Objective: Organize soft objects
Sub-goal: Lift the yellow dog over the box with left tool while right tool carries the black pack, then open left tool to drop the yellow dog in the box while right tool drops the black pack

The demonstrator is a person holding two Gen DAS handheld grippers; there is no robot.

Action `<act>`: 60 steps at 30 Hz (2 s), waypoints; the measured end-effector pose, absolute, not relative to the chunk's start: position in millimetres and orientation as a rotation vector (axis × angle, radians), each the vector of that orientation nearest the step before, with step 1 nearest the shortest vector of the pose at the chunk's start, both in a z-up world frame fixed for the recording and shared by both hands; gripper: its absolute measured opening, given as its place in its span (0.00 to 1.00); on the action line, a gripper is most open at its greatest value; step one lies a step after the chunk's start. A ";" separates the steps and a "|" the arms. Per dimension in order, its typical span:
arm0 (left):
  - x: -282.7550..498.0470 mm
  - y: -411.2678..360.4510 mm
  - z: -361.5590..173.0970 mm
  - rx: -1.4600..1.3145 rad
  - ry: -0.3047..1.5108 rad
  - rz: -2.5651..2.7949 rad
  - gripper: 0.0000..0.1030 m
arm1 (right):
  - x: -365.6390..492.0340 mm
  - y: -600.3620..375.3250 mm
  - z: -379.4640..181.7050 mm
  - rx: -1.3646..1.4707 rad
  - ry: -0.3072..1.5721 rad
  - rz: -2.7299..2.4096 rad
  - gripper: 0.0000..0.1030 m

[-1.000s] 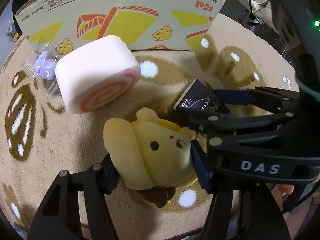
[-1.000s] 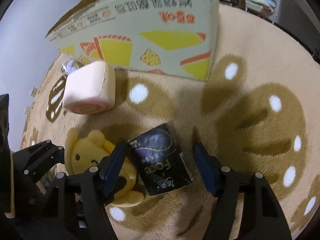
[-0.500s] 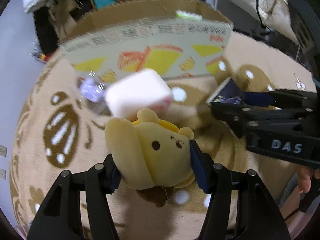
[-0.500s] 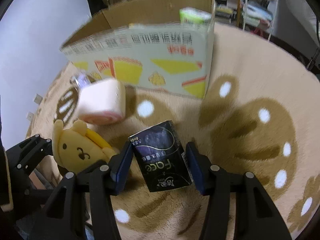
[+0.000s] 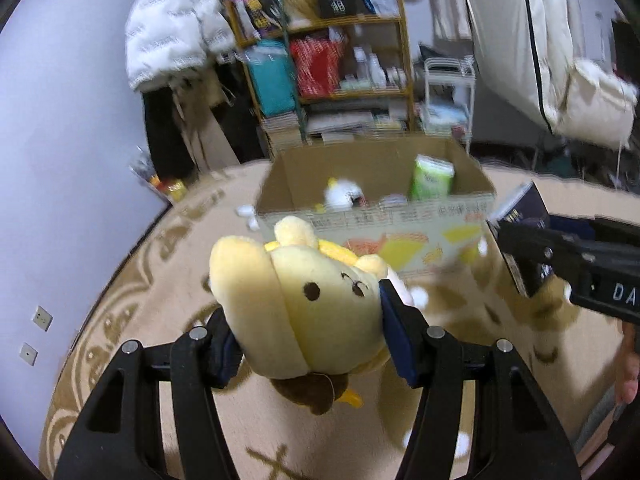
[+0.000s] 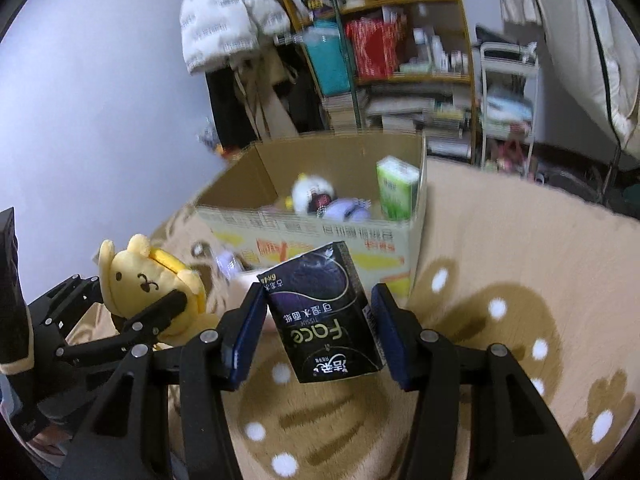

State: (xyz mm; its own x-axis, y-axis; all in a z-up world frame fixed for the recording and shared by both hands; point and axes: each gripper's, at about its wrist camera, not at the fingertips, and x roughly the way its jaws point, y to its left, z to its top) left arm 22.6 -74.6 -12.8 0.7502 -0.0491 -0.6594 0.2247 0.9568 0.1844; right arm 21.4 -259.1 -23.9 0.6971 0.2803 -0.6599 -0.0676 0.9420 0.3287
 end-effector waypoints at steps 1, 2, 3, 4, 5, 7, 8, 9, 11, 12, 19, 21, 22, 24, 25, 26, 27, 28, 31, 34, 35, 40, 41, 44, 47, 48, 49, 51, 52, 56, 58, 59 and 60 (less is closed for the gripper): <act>23.7 -72.1 -7.0 0.254 0.683 -0.146 0.57 | 20.4 -259.9 -20.5 0.290 0.756 0.194 0.55; 25.0 -69.5 -2.9 0.250 0.663 -0.142 0.57 | 19.1 -259.6 -17.0 0.286 0.737 0.188 0.55; 26.2 -69.4 -0.3 0.246 0.652 -0.141 0.57 | 18.9 -259.8 -13.5 0.281 0.723 0.181 0.55; 29.2 -67.0 4.3 0.236 0.638 -0.143 0.57 | 19.1 -260.8 -9.7 0.279 0.706 0.171 0.55; 31.4 -66.1 7.2 0.228 0.632 -0.147 0.57 | 19.1 -262.2 -7.0 0.280 0.690 0.165 0.55; 37.3 -64.0 12.7 0.214 0.624 -0.153 0.57 | 19.9 -266.1 -2.1 0.286 0.663 0.155 0.55; 41.7 -62.7 15.5 0.210 0.617 -0.153 0.57 | 20.0 -268.3 0.6 0.290 0.649 0.151 0.55; 43.7 -62.4 17.6 0.208 0.611 -0.154 0.57 | 21.6 -270.2 2.5 0.295 0.637 0.147 0.55; 52.7 -61.9 22.2 0.205 0.599 -0.159 0.57 | 21.6 -273.9 6.7 0.304 0.616 0.141 0.55; 54.4 -62.7 22.9 0.204 0.596 -0.159 0.57 | 23.2 -275.6 9.4 0.307 0.604 0.136 0.55; 76.8 -65.8 33.7 0.220 0.549 -0.159 0.57 | 38.2 -281.2 14.5 0.308 0.558 0.121 0.55; 83.6 -65.4 36.5 0.217 0.545 -0.164 0.57 | 41.2 -281.1 15.2 0.303 0.549 0.122 0.55; 87.6 -65.0 38.0 0.211 0.545 -0.168 0.57 | 43.1 -280.6 16.3 0.297 0.543 0.124 0.55; 95.9 -64.0 40.6 0.201 0.541 -0.169 0.57 | 46.7 -279.0 17.4 0.284 0.536 0.126 0.55; 101.0 -63.7 41.7 0.199 0.536 -0.166 0.57 | 48.9 -278.0 17.2 0.276 0.534 0.129 0.55; 104.6 -63.9 41.7 0.199 0.533 -0.164 0.57 | 49.4 -278.2 16.1 0.271 0.533 0.130 0.55; 107.2 -64.0 41.0 0.198 0.530 -0.163 0.57 | 51.8 -277.2 14.9 0.263 0.531 0.129 0.55; 110.9 -64.2 41.0 0.197 0.529 -0.162 0.57 | 53.8 -276.5 13.8 0.257 0.529 0.128 0.55; 120.4 -65.1 40.1 0.185 0.523 -0.169 0.58 | 58.6 -276.1 11.4 0.241 0.520 0.124 0.55; 127.4 -68.6 37.9 0.192 0.516 -0.175 0.58 | 65.3 -277.1 7.1 0.239 0.523 0.128 0.55; 130.7 -70.8 36.1 0.198 0.517 -0.176 0.58 | 69.1 -277.2 5.1 0.238 0.530 0.129 0.55; 148.1 -80.1 22.5 0.227 0.546 -0.178 0.58 | 82.5 -274.4 -4.5 0.200 0.543 0.115 0.55; 152.0 -80.8 19.6 0.226 0.554 -0.180 0.58 | 84.7 -274.5 -6.7 0.199 0.547 0.115 0.55; 160.5 -81.8 11.5 0.220 0.577 -0.182 0.59 | 91.9 -274.7 -13.1 0.199 0.563 0.112 0.55; 170.8 -81.9 1.4 0.195 0.643 -0.202 0.59 | 97.7 -274.5 -21.5 0.187 0.578 0.102 0.55; 173.2 -81.7 -1.0 0.186 0.657 -0.207 0.59 | 99.1 -275.2 -23.6 0.188 0.582 0.100 0.55; 175.6 -82.0 -4.5 0.181 0.667 -0.207 0.59 | 100.7 -276.0 -25.9 0.193 0.586 0.098 0.55; 178.6 -84.4 -9.2 0.193 0.674 -0.203 0.59 | 102.5 -277.4 -28.8 0.198 0.586 0.096 0.55; 178.9 -85.7 -11.7 0.199 0.677 -0.204 0.59 | 103.7 -277.5 -29.7 0.196 0.584 0.090 0.56; 177.4 -92.3 -18.7 0.225 0.687 -0.230 0.62 | 107.9 -277.4 -33.3 0.188 0.590 0.082 0.56; 175.9 -96.0 -20.9 0.250 0.688 -0.239 0.63 | 109.4 -277.5 -35.5 0.192 0.599 0.084 0.56; 176.0 -97.1 -20.8 0.256 0.687 -0.239 0.64 | 109.9 -277.8 -36.7 0.196 0.603 0.082 0.56; 175.5 -98.0 -21.1 0.261 0.688 -0.238 0.64 | 110.3 -277.5 -37.5 0.199 0.606 0.083 0.57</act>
State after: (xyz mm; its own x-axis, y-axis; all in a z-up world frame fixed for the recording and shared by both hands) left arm 175.5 -98.0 -21.1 0.7478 -0.1297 -0.6511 0.3003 0.9408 0.1575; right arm 110.3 -277.5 -37.5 0.8194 0.1353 -0.5570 -0.0191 0.9776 0.2094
